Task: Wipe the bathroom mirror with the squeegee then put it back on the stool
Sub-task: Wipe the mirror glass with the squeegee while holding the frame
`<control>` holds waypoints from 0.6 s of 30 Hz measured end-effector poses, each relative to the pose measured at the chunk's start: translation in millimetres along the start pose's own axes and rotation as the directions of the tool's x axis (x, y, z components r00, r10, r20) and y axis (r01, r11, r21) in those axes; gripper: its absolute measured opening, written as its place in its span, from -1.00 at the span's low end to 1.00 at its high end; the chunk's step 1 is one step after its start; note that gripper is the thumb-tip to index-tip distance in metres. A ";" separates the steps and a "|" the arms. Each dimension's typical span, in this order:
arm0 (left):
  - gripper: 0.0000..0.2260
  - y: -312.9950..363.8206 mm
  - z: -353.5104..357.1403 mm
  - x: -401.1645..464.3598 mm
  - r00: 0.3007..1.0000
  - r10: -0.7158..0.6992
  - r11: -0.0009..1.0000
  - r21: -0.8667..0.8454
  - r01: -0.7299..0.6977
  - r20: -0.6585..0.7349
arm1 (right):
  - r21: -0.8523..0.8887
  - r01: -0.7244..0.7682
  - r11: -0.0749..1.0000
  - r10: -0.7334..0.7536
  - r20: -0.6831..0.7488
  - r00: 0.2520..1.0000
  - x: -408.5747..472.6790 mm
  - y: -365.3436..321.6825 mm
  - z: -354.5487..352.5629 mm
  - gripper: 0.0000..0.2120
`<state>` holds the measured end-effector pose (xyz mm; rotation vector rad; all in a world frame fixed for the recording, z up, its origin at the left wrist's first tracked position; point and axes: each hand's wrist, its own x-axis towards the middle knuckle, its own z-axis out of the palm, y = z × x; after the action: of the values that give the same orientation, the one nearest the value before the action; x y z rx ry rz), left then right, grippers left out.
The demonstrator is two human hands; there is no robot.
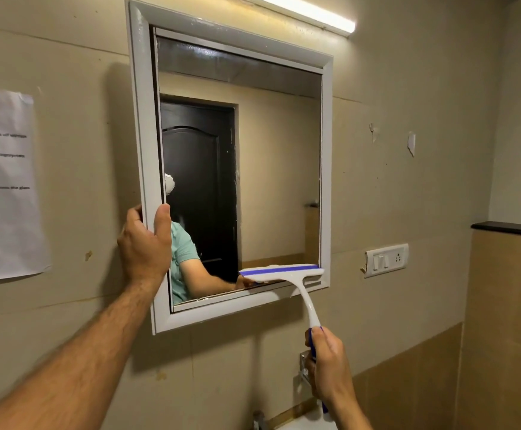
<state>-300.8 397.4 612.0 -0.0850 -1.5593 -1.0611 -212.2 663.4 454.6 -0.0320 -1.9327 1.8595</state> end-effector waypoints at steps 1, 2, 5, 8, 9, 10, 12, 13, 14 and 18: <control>-0.57 -0.3 0.2 -0.7 1.000 -0.002 1.000 0.000 0.002 0.001 | 0.003 0.007 1.000 -0.007 -0.005 1.000 1.0 -3.1 0.7 -0.68; -0.58 -0.5 0.3 -1.1 1.000 -0.001 1.000 0.001 0.001 0.001 | 0.012 0.011 1.000 -0.011 -0.007 1.000 3.0 -7.1 1.8 -0.67; -0.59 -0.4 1.0 -0.6 1.000 0.003 1.000 -0.005 -0.003 -0.002 | 0.023 0.021 1.000 -0.021 -0.004 1.000 12.0 -19.8 7.3 -0.66; -0.58 -1.7 1.8 1.4 1.000 0.009 1.000 -0.020 -0.009 0.016 | 0.018 0.003 1.000 -0.002 -0.014 1.000 11.7 -17.5 10.2 -0.67; -0.58 -2.8 1.5 1.8 1.000 0.008 1.000 -0.024 -0.008 0.018 | 0.007 -0.003 1.000 0.003 -0.015 1.000 8.6 -12.4 9.6 -0.67; -0.59 -2.6 1.8 2.3 1.000 0.007 1.000 -0.024 -0.006 0.016 | 0.004 -0.008 1.000 0.008 -0.014 1.000 4.8 -6.9 7.6 -0.68; -0.61 -2.4 2.1 3.1 1.000 0.005 1.000 -0.010 -0.005 0.005 | 0.007 -0.021 1.000 0.021 -0.001 1.000 -2.8 2.5 3.5 -0.68; -0.61 -2.3 2.1 3.4 1.000 0.007 1.000 -0.005 -0.007 0.001 | -0.001 -0.021 1.000 0.021 0.004 1.000 -5.8 5.1 2.5 -0.68; -0.61 -2.0 1.8 3.2 1.000 0.011 1.000 -0.007 -0.011 0.001 | -0.006 -0.014 1.000 0.014 0.010 1.000 -8.1 6.2 2.7 -0.68; -0.59 -1.4 0.7 3.2 1.000 0.014 0.999 -0.029 -0.014 0.012 | 0.046 0.022 0.999 -0.024 0.049 0.999 -9.9 -3.8 18.1 -0.64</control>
<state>-303.1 395.5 613.9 -0.1223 -1.5521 -1.0746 -208.3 642.8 455.4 0.0504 -1.9150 1.9048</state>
